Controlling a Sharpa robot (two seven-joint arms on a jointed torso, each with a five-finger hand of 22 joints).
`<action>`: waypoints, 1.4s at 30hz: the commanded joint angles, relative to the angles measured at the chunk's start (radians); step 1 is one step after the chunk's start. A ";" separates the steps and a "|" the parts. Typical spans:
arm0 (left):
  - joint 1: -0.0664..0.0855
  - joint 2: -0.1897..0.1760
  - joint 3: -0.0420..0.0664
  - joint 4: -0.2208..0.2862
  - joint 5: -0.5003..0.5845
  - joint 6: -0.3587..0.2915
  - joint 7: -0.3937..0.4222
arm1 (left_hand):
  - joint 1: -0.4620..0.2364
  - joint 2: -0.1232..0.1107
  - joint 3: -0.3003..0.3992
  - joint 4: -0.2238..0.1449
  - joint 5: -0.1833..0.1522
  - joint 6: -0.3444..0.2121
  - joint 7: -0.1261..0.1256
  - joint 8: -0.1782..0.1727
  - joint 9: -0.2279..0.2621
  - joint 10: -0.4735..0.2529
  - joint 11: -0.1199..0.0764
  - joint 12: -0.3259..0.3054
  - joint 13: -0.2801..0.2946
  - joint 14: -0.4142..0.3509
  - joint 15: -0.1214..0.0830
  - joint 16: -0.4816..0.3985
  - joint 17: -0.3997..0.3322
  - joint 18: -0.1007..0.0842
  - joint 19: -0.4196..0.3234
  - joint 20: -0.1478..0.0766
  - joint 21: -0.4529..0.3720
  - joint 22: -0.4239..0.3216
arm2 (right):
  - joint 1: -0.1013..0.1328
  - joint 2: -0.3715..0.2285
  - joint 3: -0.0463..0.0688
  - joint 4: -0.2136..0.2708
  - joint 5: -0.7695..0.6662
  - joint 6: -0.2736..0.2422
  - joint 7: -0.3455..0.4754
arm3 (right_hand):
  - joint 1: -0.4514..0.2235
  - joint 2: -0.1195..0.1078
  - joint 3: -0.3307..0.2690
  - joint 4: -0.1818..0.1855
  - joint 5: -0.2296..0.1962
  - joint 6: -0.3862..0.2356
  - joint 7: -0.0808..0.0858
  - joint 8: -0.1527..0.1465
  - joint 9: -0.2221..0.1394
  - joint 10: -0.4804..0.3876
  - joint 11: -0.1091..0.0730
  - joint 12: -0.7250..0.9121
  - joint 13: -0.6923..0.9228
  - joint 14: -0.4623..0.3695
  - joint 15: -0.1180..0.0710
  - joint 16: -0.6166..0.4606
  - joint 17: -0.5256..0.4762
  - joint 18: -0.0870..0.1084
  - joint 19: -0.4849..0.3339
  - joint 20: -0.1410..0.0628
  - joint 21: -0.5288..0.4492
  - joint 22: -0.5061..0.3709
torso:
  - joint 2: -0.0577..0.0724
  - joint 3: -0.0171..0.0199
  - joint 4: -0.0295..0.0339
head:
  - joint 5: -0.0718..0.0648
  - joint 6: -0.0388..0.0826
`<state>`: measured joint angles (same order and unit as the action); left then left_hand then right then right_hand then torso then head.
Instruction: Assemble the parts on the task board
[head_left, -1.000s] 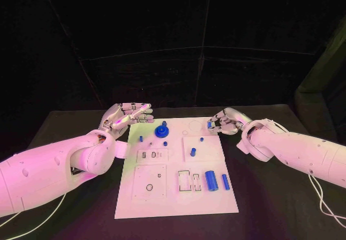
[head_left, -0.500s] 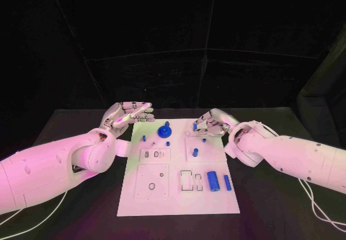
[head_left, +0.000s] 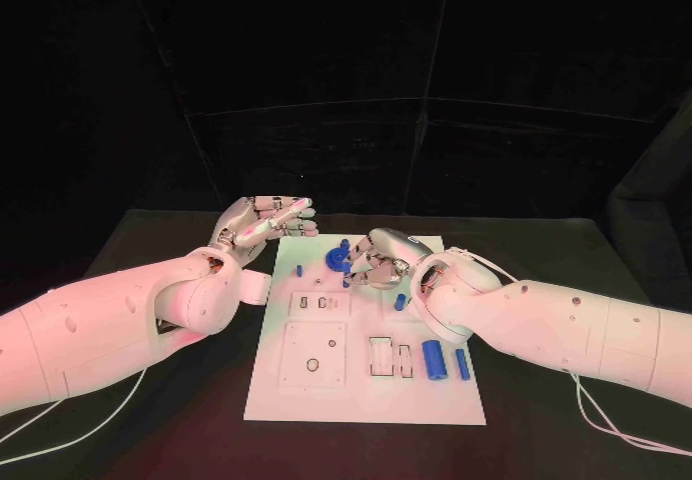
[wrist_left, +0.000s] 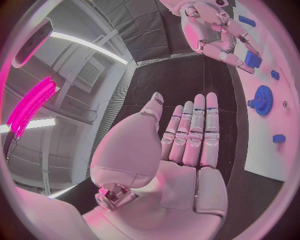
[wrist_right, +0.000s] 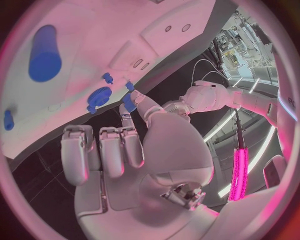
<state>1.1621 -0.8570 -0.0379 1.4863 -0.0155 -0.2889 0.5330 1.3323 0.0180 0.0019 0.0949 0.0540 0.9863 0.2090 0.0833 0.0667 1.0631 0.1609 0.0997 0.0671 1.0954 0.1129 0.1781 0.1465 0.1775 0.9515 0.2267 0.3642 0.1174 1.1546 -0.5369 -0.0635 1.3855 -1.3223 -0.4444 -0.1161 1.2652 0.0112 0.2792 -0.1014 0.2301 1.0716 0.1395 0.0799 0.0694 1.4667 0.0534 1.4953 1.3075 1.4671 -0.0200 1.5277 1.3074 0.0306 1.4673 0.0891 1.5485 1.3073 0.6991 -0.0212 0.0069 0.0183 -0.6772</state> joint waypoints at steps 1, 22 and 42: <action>0.002 0.001 0.001 0.003 0.036 0.013 -0.001 | -0.002 0.005 0.000 -0.003 -0.004 0.000 0.004 -0.005 -0.001 -0.005 0.002 -0.007 -0.001 0.006 0.004 -0.006 0.001 0.005 -0.001 -0.003 -0.006 -0.002 | -0.003 0.017 -0.003 -0.005 -0.104 0.032 -0.047 | -0.006 -0.004 0.008 -0.001 -0.008 0.014 -0.010 0.004 -0.001 0.062 -0.009 0.005 0.207 0.084 -0.006 0.005 0.171 -0.018 0.076 -0.005 0.003 0.212 | 0.000 0.0000 -0.0005 | 0.007 -0.004; 0.002 0.006 0.001 0.006 0.045 0.020 -0.009 | -0.001 0.005 0.000 -0.004 -0.004 0.001 0.003 -0.005 -0.001 -0.004 0.001 -0.007 -0.001 0.006 0.004 -0.006 0.001 0.005 0.000 -0.003 -0.006 -0.002 | -0.047 0.083 -0.007 -0.048 -0.182 0.067 -0.082 | -0.021 -0.016 0.007 0.003 -0.014 0.016 -0.010 0.002 -0.002 0.062 -0.009 0.004 0.207 0.083 -0.007 0.004 0.168 -0.018 0.075 -0.006 0.002 0.210 | 0.000 0.0018 -0.0009 | 0.028 -0.015; 0.002 0.008 0.001 0.001 0.045 0.024 -0.015 | -0.001 0.006 0.000 -0.004 -0.004 0.001 0.003 -0.005 -0.001 -0.003 0.001 -0.007 -0.001 0.006 0.004 -0.006 0.001 0.005 0.000 -0.003 -0.006 -0.002 | -0.056 0.086 -0.007 -0.051 -0.188 0.115 -0.072 | -0.035 -0.027 0.005 0.007 -0.016 0.012 -0.009 -0.003 -0.003 0.062 -0.008 0.004 0.207 0.083 -0.006 0.003 0.167 -0.017 0.073 -0.006 0.001 0.207 | 0.000 0.0016 -0.0017 | 0.034 -0.023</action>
<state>1.1625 -0.8505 -0.0379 1.4863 0.0269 -0.2792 0.5157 1.3323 0.0180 0.0020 0.0950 0.0540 0.9863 0.2089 0.0833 0.0669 1.0631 0.1609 0.0958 0.0672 1.0954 0.1129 0.1781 0.1461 0.1774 0.9514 0.2268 0.3641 0.1169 1.0990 -0.4495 -0.0690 1.3322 -1.5018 -0.3666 -0.1913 1.2381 -0.0169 0.2825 -0.0977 0.2174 1.0819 0.1291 0.0802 0.0667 1.4667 0.0535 1.4952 1.3075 1.4669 -0.0199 1.5276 1.3081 0.0306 1.4672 0.0893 1.5484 1.3073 0.6987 -0.0195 0.0058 0.0527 -0.6997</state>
